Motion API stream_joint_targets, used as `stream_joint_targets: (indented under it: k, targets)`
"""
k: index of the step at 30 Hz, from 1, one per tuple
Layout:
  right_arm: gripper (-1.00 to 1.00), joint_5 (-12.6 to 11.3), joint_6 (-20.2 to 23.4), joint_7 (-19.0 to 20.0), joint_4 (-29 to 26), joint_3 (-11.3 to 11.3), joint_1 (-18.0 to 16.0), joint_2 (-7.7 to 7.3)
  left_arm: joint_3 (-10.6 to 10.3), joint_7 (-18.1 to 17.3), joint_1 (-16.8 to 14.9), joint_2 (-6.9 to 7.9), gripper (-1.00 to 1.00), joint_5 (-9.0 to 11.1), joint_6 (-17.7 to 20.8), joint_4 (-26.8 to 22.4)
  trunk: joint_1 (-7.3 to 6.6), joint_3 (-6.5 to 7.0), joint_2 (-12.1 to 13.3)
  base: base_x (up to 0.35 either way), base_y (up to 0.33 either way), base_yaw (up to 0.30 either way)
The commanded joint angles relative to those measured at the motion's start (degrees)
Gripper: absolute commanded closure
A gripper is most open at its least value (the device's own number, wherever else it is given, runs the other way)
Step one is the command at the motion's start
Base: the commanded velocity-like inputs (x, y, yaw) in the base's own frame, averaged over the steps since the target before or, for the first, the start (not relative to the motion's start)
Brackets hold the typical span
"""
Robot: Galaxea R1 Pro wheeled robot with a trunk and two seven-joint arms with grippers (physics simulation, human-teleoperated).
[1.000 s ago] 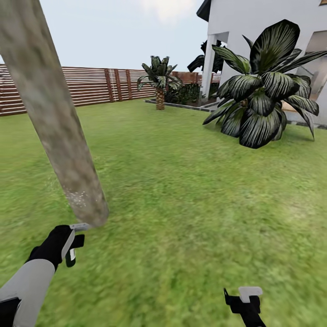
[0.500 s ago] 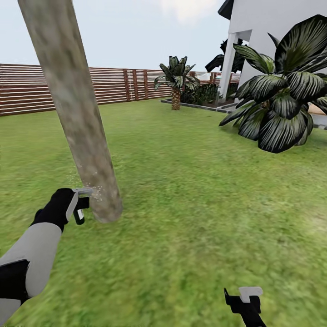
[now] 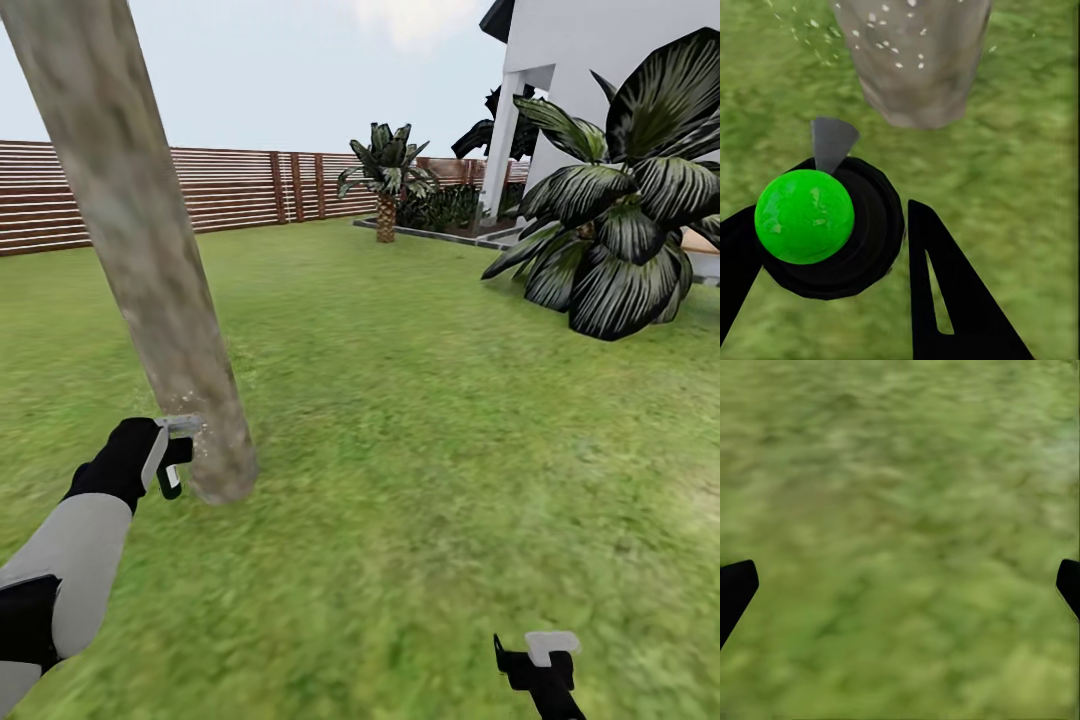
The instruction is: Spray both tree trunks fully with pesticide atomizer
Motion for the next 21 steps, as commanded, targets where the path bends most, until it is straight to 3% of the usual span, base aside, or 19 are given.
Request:
stream_joint_targets:
  k: [1,10,21]
  targets:
    - [-1.00,0.6,-0.2,-0.3,0.1,-0.2,-0.1,0.01,0.2,-0.3,0.0,-0.03,1.00,-0.6,0.2,-0.1,0.02,-0.05,0.0,0.306,-0.101,0.000]
    - [-1.00,0.6,-0.2,-0.3,0.1,-0.2,-0.1,0.01,0.1,-0.1,0.0,-0.03,1.00,-0.7,0.2,0.0,0.02,-0.05,0.0,0.213,-0.196,0.011]
    - [-1.00,0.6,-0.2,-0.3,0.1,-0.1,-0.1,0.10,0.1,0.3,0.8,-0.11,1.00,-0.7,0.1,0.9,0.02,-0.05,0.0,0.069,-0.266,0.245]
